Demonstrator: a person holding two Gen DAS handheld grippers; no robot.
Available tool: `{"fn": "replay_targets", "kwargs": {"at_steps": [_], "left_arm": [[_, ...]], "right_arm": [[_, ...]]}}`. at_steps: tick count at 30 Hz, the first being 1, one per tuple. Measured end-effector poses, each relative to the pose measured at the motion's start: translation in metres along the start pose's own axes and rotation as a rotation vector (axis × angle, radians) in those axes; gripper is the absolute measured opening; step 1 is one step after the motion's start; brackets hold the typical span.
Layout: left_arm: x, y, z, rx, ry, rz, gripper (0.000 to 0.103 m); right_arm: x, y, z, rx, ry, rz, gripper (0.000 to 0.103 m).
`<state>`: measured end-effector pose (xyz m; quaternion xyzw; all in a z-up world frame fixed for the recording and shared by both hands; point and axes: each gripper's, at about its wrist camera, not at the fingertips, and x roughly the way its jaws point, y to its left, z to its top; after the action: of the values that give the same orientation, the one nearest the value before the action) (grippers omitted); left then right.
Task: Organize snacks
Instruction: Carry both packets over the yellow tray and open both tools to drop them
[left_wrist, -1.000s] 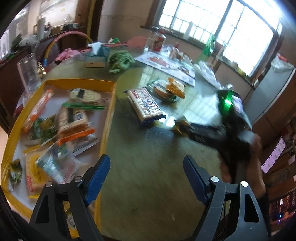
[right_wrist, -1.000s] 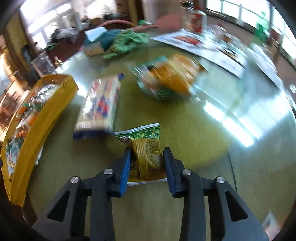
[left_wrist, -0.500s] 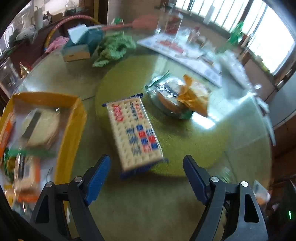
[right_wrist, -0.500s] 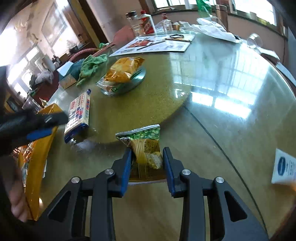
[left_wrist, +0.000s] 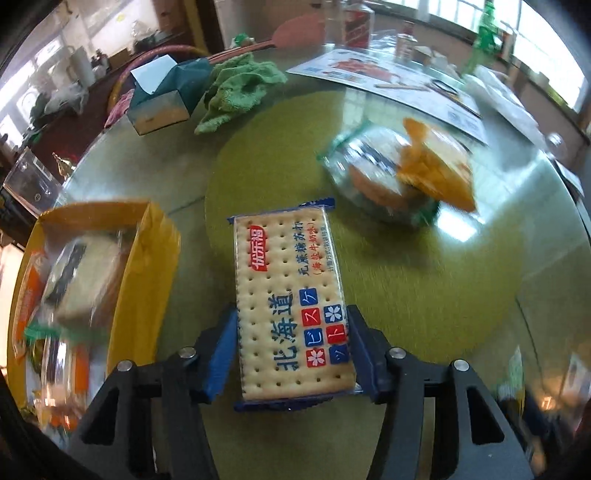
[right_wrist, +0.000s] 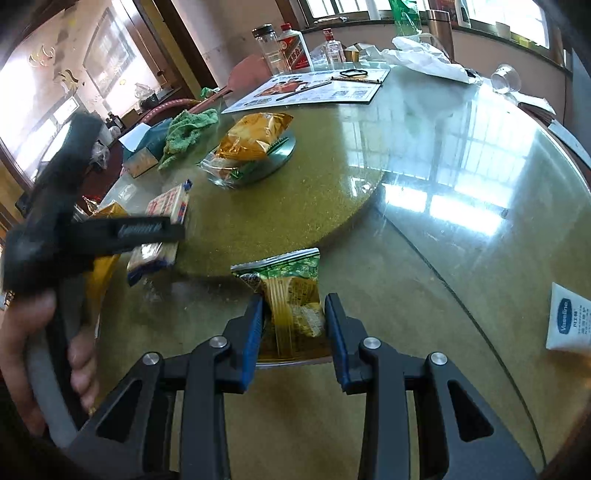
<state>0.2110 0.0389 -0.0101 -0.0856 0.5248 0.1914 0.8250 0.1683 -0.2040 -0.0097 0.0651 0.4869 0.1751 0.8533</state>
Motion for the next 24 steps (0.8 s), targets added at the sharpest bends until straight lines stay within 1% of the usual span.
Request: {"fn": "replay_targets", "kwargs": {"at_steps": [3, 5, 6, 9, 10, 12, 13, 15, 17, 20, 21, 24], "left_arm": [[-0.019, -0.001, -0.034, 0.051, -0.016, -0.022, 0.055], [-0.032, 0.001, -0.064, 0.070, -0.010, -0.060, 0.055], [-0.038, 0.001, -0.075, 0.083, -0.015, -0.074, 0.055], [-0.060, 0.004, -0.120, 0.145, -0.048, -0.118, 0.055], [-0.068, 0.004, -0.138, 0.174, -0.068, -0.118, 0.055], [-0.081, 0.005, -0.161, 0.220, -0.095, -0.128, 0.055], [-0.086, 0.009, -0.169, 0.217, -0.101, -0.153, 0.055], [-0.098, 0.020, -0.183, 0.196, -0.116, -0.226, 0.055], [-0.114, 0.033, -0.189, 0.157, -0.148, -0.286, 0.055], [-0.138, 0.055, -0.193, 0.115, -0.187, -0.351, 0.055], [-0.146, 0.060, -0.192, 0.103, -0.200, -0.362, 0.055], [-0.168, 0.091, -0.193, 0.054, -0.246, -0.391, 0.055]], "right_arm": [[0.001, -0.004, 0.000, 0.012, -0.006, 0.040, 0.035], [0.000, -0.010, -0.002, 0.047, 0.007, 0.109, 0.034], [-0.002, -0.011, -0.004, 0.063, 0.016, 0.129, 0.034], [-0.016, -0.008, -0.020, 0.071, 0.020, 0.126, 0.034], [-0.021, -0.004, -0.028, 0.057, 0.026, 0.125, 0.034], [-0.034, 0.006, -0.051, 0.013, 0.046, 0.130, 0.033], [-0.041, 0.010, -0.062, -0.006, 0.049, 0.124, 0.033], [-0.052, 0.013, -0.076, -0.022, 0.048, 0.116, 0.033], [-0.068, 0.018, -0.088, -0.017, 0.031, 0.135, 0.033], [-0.091, 0.038, -0.093, -0.035, -0.009, 0.167, 0.033], [-0.099, 0.048, -0.092, -0.052, -0.026, 0.179, 0.033], [-0.119, 0.081, -0.089, -0.097, -0.077, 0.222, 0.033]]}}
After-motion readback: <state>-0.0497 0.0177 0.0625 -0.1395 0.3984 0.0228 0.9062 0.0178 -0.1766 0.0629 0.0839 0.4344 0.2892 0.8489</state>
